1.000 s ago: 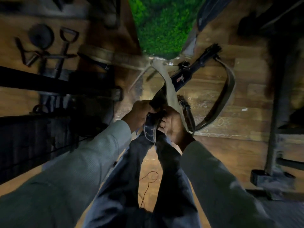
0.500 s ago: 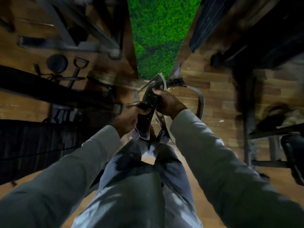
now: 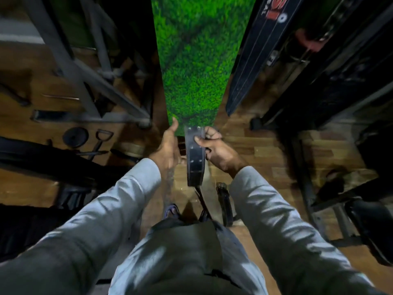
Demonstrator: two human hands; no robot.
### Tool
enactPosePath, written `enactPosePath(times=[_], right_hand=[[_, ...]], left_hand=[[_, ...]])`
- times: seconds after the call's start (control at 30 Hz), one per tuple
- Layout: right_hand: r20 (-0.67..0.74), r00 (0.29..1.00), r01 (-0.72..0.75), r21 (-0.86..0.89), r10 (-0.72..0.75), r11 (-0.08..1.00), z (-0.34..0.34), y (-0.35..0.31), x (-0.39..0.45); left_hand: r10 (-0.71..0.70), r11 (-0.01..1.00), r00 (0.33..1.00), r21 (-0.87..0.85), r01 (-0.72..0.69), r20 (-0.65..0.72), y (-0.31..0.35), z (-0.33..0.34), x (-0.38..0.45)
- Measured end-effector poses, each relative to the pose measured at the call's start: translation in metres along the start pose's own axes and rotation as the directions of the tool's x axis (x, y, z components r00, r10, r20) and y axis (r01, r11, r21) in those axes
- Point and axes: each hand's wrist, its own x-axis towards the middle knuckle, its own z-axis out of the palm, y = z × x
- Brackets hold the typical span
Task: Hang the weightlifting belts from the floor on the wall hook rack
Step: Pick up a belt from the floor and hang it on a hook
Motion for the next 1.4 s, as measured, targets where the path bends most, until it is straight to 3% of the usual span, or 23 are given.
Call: enactPosePath(times=[0.07,0.17,0.27,0.4,0.53,0.67,0.8,0.87,0.93,1.0,1.03,1.13,1.23,1.3,1.4], right_hand=[[0.116,0.993,-0.013,0.045,0.008,0.999,0.001,-0.004,-0.012],[0.213,0.973,-0.113,0.102,0.089,0.988,-0.004,-0.011,-0.025],[0.287,0.927,-0.259,0.028,0.241,0.965,-0.014,-0.020,-0.033],[0.238,0.913,-0.366,0.119,0.331,0.923,-0.019,-0.048,-0.022],[0.073,0.942,-0.337,0.197,0.329,0.921,0.010,-0.098,0.014],[0.026,0.928,-0.372,0.072,0.371,0.926,0.042,-0.130,0.035],[0.154,0.942,-0.286,-0.099,0.298,0.953,0.059,-0.135,0.034],[0.252,0.939,-0.174,-0.235,0.233,0.956,0.064,-0.133,0.033],[0.420,0.877,-0.057,-0.395,0.235,0.917,0.065,-0.129,0.029],[0.490,0.829,0.003,-0.487,0.270,0.874,0.061,-0.125,0.024],[0.507,0.814,0.030,-0.521,0.281,0.853,0.061,-0.125,0.017],[0.445,0.843,0.001,-0.564,0.303,0.826,0.054,-0.122,0.014],[0.333,0.896,-0.096,-0.498,0.293,0.862,0.054,-0.131,0.017],[0.338,0.924,-0.045,-0.365,0.177,0.930,0.063,-0.145,0.018],[0.312,0.950,0.003,-0.062,0.017,0.998,0.086,-0.175,0.023]], left_hand=[[-0.010,0.997,0.998,-0.079,0.015,0.064,0.023,0.011,0.000],[-0.057,0.994,0.998,0.094,0.053,0.037,0.052,0.023,0.001],[0.090,0.980,0.994,0.172,-0.100,0.066,0.072,0.022,0.003],[0.269,0.932,0.917,0.162,-0.325,0.294,0.088,0.015,-0.019],[0.299,0.860,0.816,0.231,-0.456,0.495,0.080,0.018,-0.047],[0.317,0.872,0.838,0.210,-0.441,0.443,0.062,0.013,-0.069],[0.175,0.946,0.899,0.184,-0.266,0.400,0.052,-0.015,-0.085],[0.111,0.976,0.892,0.120,-0.181,0.439,0.054,-0.026,-0.093],[0.230,0.972,0.871,-0.137,-0.189,0.433,0.063,-0.025,-0.098],[0.390,0.889,0.885,-0.353,-0.290,0.255,0.075,-0.014,-0.107],[0.437,0.864,0.883,-0.354,-0.359,0.171,0.081,-0.009,-0.112],[0.491,0.856,0.866,-0.236,-0.460,0.093,0.098,-0.003,-0.115],[0.598,0.797,0.788,-0.005,-0.604,0.144,0.106,0.000,-0.114],[0.636,0.730,0.747,0.162,-0.664,0.197,0.102,0.004,-0.113],[0.636,0.685,0.734,0.265,-0.679,0.237,0.091,0.002,-0.113]])
